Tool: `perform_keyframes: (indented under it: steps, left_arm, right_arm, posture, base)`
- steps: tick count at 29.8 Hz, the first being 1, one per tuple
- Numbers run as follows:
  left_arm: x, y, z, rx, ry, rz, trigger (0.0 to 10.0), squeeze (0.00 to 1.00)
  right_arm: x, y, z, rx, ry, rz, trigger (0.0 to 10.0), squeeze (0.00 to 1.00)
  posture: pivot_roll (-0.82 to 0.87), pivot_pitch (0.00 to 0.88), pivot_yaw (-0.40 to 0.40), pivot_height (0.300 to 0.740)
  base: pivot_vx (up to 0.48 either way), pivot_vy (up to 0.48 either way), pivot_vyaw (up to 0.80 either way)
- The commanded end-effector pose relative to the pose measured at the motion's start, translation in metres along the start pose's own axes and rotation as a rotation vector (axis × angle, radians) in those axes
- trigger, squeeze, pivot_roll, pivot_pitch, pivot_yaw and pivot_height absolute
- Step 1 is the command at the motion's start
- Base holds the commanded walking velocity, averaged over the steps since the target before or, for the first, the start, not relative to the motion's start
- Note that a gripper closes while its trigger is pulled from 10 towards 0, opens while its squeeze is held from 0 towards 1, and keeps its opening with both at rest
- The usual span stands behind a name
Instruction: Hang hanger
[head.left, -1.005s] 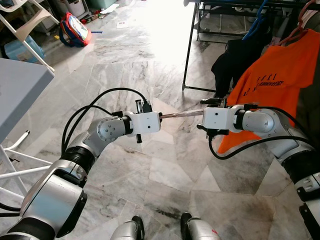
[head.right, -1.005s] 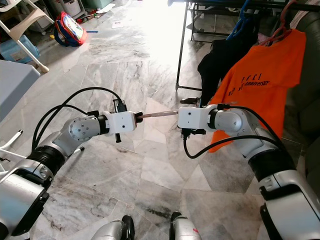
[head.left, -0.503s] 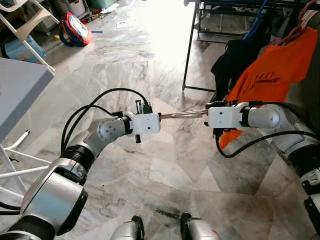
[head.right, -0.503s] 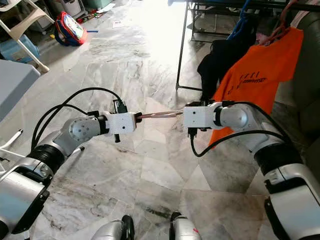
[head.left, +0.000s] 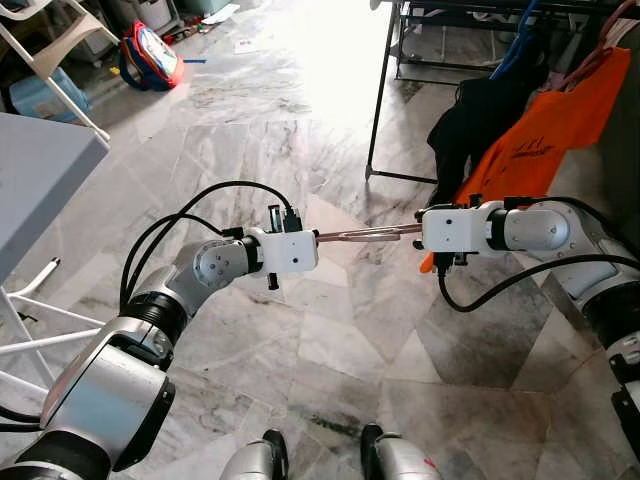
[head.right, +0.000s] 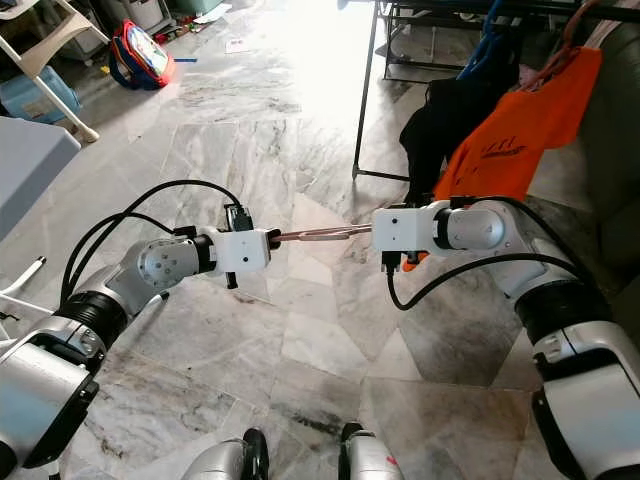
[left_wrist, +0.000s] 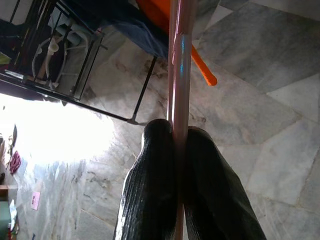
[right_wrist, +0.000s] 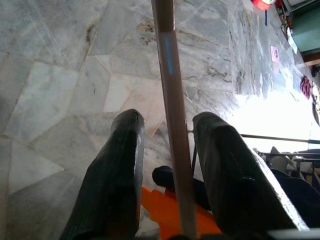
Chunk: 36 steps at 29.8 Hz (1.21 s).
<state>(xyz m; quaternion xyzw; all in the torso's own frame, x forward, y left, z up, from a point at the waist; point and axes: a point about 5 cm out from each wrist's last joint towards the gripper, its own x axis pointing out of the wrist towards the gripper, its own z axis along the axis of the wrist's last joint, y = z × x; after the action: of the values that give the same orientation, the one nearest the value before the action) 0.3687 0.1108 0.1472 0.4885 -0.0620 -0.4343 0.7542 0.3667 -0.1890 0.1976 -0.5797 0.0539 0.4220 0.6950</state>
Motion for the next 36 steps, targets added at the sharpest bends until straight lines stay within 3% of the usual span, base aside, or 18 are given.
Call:
perform_keyframes:
  steps: [1,18,29,36]
  left_arm:
    - [-0.002,-0.001,-0.002,0.013,0.009,-0.005,10.0,0.00]
    - [-0.002,0.002,-0.003,0.032,0.018,0.010,10.0,0.00]
    - [-0.007,0.034,-0.001,0.119,0.053,0.284,10.0,0.00]
    - [-0.009,0.042,0.001,0.141,0.057,0.364,10.0,0.00]
  right_arm:
    - [0.000,-0.001,0.002,0.009,-0.025,0.007,0.0,0.00]
    - [0.001,0.003,0.004,0.031,-0.053,0.047,0.0,0.00]
    - [0.000,-0.001,0.003,0.029,-0.054,-0.019,0.0,0.00]
    - [0.000,-0.003,0.004,0.036,-0.060,-0.049,0.0,0.00]
  posture:
    - [-0.08,0.234,0.091,0.740]
    - [-0.08,0.233,0.090,0.740]
    - [-0.08,0.241,0.086,0.740]
    - [-0.08,0.240,0.086,0.740]
  base:
    - [0.000,0.000,0.00]
    - [0.000,0.000,0.00]
    - [0.000,0.000,0.00]
    - [0.000,0.000,0.00]
